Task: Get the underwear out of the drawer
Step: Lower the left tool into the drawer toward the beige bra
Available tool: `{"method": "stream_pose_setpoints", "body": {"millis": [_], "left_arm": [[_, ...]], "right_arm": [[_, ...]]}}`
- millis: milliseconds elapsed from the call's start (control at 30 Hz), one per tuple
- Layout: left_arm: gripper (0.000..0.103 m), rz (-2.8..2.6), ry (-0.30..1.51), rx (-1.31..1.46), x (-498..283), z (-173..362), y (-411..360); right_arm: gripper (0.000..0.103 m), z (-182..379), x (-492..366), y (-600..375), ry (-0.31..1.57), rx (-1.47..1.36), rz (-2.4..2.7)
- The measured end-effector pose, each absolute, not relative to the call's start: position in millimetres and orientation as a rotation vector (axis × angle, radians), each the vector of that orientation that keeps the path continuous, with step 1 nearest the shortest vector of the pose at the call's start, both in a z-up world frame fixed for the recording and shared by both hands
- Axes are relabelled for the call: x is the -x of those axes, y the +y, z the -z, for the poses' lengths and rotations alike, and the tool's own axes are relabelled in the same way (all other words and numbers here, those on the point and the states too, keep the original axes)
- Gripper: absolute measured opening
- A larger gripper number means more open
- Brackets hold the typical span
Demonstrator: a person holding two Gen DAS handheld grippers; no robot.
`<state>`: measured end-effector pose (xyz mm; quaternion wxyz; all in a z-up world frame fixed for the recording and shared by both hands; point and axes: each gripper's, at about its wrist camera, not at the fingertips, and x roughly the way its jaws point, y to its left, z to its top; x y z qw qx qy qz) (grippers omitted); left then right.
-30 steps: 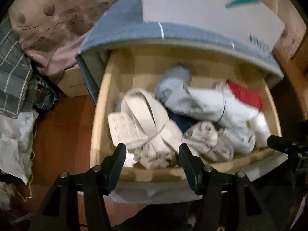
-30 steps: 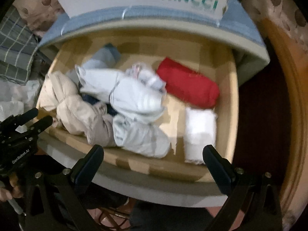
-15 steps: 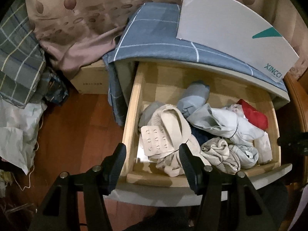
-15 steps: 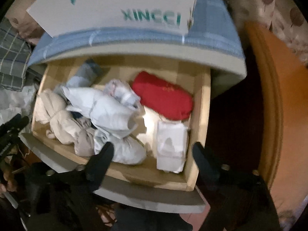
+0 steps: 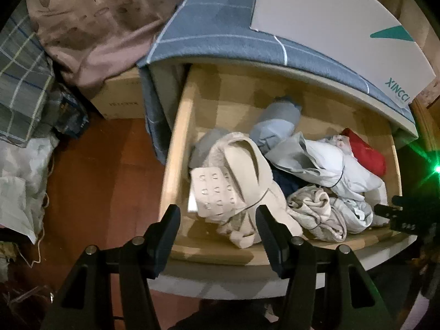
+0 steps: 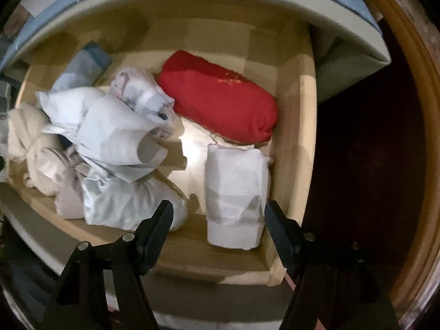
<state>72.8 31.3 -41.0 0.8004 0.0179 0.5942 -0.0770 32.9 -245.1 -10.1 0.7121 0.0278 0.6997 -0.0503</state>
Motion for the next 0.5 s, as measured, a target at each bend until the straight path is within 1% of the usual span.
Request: {"method": "stream_pose_setpoints", "body": {"millis": [167, 500], "left_arm": [[0.058, 0.189, 1.335, 0.014, -81, 49, 22], [0.058, 0.146, 1.435, 0.080, -93, 71, 4]], "right_arm": [[0.062, 31, -29, -241, 1.572, -0.055, 0.110], [0.063, 66, -33, -231, 1.578, -0.011, 0.105]]}}
